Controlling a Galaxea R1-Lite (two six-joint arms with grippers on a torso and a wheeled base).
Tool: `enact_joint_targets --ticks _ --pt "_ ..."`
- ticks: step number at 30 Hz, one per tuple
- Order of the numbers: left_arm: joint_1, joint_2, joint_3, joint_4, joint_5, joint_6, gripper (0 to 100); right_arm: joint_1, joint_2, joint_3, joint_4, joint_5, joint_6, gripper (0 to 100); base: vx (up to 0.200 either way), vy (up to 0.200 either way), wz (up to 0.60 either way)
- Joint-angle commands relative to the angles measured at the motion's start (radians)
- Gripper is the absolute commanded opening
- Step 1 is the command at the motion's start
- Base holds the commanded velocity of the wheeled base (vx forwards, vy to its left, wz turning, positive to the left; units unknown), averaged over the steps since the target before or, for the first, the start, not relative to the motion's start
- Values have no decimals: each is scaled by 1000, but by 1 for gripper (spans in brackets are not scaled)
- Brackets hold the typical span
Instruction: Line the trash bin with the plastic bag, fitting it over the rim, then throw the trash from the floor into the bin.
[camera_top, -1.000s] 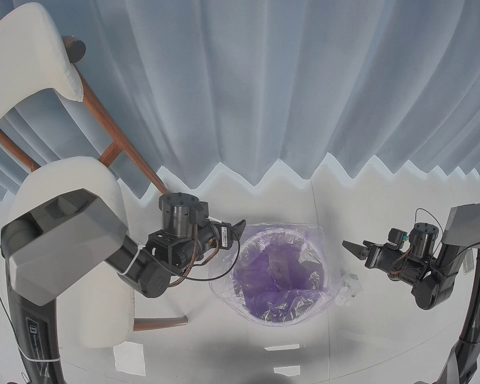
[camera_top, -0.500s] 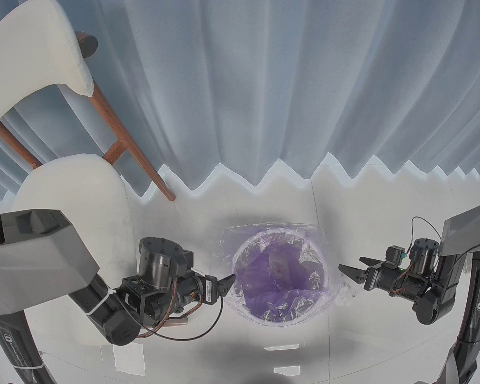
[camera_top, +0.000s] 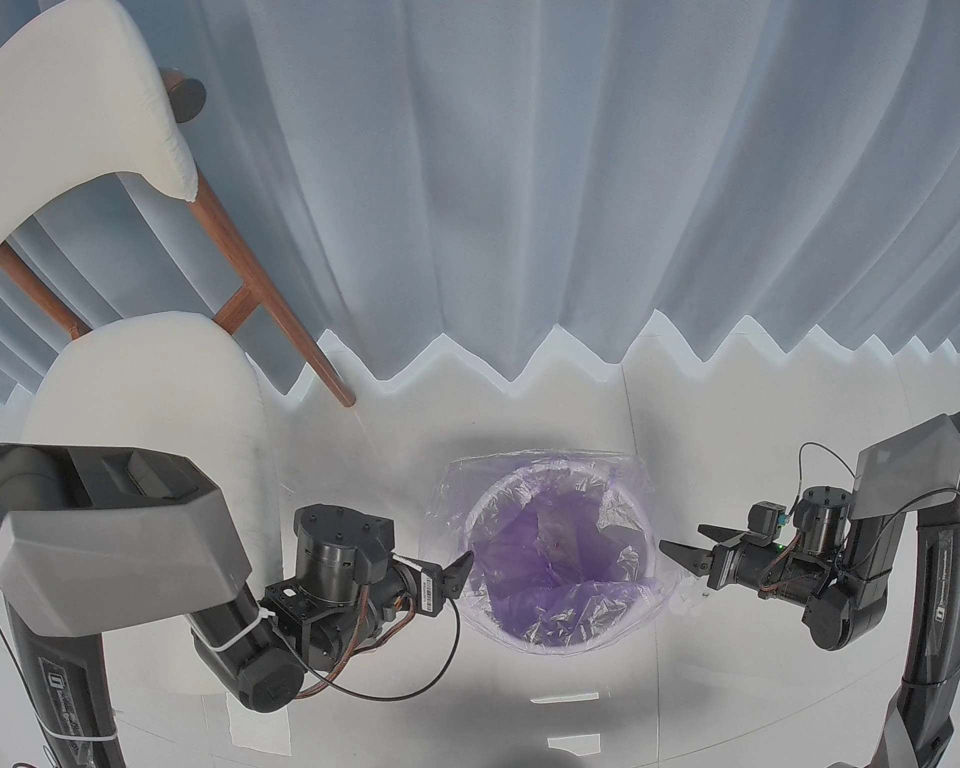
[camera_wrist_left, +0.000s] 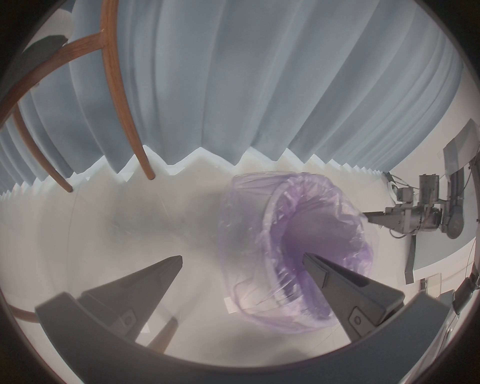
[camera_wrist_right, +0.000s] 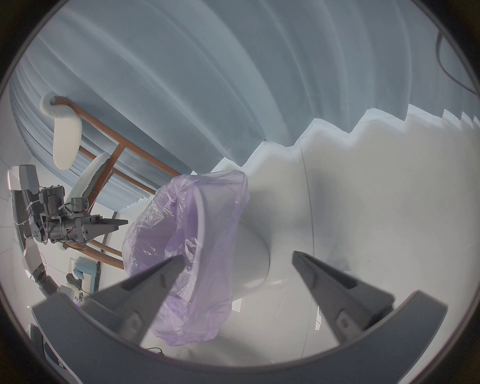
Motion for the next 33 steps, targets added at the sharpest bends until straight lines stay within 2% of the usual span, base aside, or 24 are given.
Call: enact_joint_targets --ticks 1,10,17,20,33 --pt "-9 74 -10 -18 -1 -2 100 0 40 -15 -13 -1 1 0 0 0 0" --pt "-11 122 -2 -66 2 -2 100 0 49 -27 -13 -1 1 0 0 0 0" --pt "-2 45 18 -67 9 27 100 0 48 -25 -13 -4 1 0 0 0 0" --pt "0 -65 37 -69 9 68 100 0 45 -22 -14 -4 0 0 0 0 0" --pt "-31 -524 197 -64 -42 71 100 -1 -14 -21 -14 -5 0 0 0 0 0"
